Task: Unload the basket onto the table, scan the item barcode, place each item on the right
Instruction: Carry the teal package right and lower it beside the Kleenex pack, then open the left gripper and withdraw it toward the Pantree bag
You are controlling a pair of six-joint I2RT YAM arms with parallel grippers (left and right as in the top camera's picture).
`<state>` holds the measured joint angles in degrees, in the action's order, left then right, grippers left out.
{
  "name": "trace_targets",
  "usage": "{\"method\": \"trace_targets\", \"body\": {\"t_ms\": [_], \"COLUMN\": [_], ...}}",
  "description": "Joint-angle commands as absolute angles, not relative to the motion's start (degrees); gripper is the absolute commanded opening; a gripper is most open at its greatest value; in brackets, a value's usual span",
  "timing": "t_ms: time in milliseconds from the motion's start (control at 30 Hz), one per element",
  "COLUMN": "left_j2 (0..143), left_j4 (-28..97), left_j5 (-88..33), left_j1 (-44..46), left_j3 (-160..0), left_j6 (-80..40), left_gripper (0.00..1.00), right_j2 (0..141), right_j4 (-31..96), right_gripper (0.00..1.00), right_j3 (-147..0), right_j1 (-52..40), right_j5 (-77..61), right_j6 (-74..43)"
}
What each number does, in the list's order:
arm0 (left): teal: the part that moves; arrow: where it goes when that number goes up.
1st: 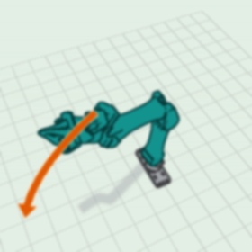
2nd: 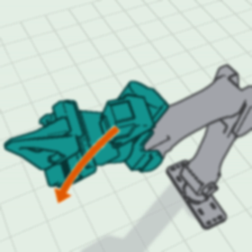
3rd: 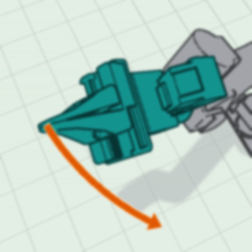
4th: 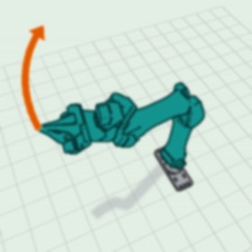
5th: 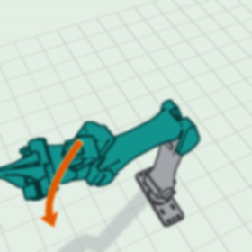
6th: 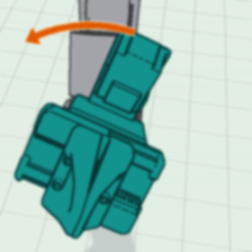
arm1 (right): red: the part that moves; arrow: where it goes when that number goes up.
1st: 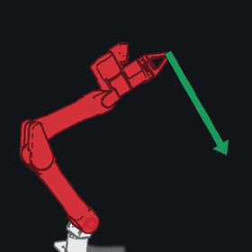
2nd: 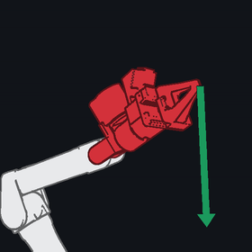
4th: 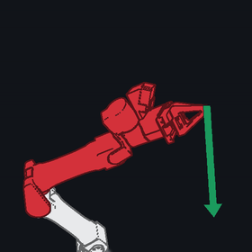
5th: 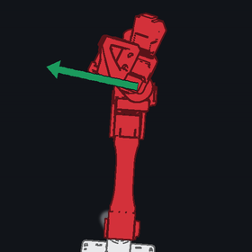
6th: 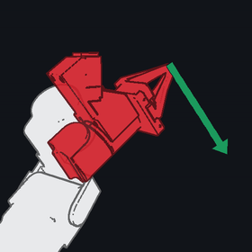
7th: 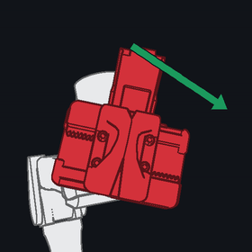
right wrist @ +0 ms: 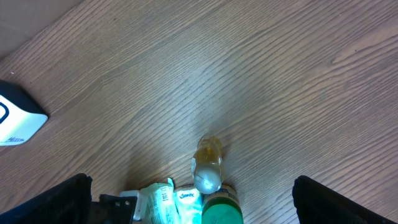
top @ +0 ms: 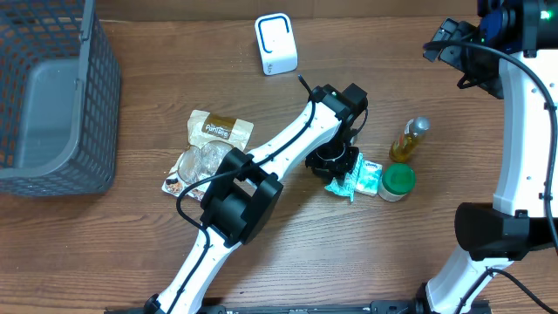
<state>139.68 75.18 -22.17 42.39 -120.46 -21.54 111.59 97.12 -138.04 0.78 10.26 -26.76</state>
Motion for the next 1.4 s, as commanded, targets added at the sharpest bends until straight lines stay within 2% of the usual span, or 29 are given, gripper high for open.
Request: {"method": "trace_targets", "body": {"t_ms": [0,33,100,433,833,1367], "left_j2": [140.35,140.35,140.35,139.33,133.86,132.97], "left_j4": [75.35,75.44,75.85,78.08,80.27,91.37], "left_j5": [-25.08,-25.06,-25.08,-25.10,-24.64,0.25], "left_j1": [42.39,42.39,42.35,41.34,34.74,25.06], "left_j3": [-120.46,-120.46,-120.46,-121.10,-123.63,-123.55], "left_j6": [-19.33,-19.00,-18.59,-15.77,-13.82,-13.78], "left_gripper": [0.54,0.59,0.61,0.59,0.61,0.64], "right_j2": [110.59,110.59,110.59,110.59,110.59,110.59], "right_j4": [96.99,96.99,96.99,96.99,96.99,96.99], "right_gripper": [1.00,1.00,1.00,1.00,1.00,1.00], "right_j3": [-138.76,-138.76,-138.76,-138.76,-138.76,-138.76], "right_j1": [1.04,1.04,1.04,1.04,1.04,1.04], "right_j5": [9.98,9.98,9.98,9.98,9.98,9.98], "right_j6": [-26.59,-26.59,-26.59,-26.59,-26.59,-26.59]}}
